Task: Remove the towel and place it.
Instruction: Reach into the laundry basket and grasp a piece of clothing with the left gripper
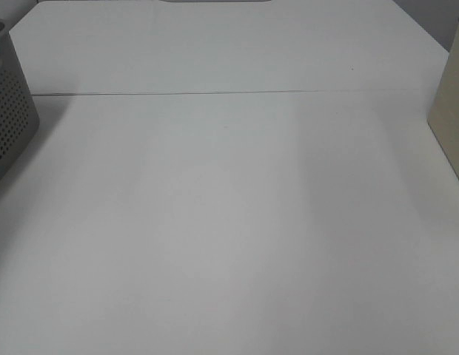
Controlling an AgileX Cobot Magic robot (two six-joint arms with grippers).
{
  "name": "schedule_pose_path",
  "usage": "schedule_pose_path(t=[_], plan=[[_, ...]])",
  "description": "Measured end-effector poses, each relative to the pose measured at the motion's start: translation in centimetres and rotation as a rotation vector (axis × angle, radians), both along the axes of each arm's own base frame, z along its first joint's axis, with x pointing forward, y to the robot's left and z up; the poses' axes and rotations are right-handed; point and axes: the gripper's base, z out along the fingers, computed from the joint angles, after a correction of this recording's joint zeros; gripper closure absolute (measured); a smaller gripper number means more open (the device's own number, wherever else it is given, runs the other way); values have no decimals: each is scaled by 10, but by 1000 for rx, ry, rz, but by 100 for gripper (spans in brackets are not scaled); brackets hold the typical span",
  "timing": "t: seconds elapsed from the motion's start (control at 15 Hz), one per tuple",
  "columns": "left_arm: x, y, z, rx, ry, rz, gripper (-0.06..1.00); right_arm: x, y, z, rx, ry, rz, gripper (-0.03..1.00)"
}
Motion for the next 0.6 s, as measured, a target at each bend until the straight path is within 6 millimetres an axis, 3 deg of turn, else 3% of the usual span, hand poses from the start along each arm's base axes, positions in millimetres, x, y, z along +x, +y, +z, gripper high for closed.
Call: schedule_pose_path(t=[0.13,0.47,0.6], plan=[[0,0,0,-2,-1,1,40,0,0,0,1,0,1,24],[-3,-2,-1,-28,26,13,42,0,0,0,1,0,1,24],[-5,-2,-1,-35,54,20,48,0,0,0,1,0,1,24]])
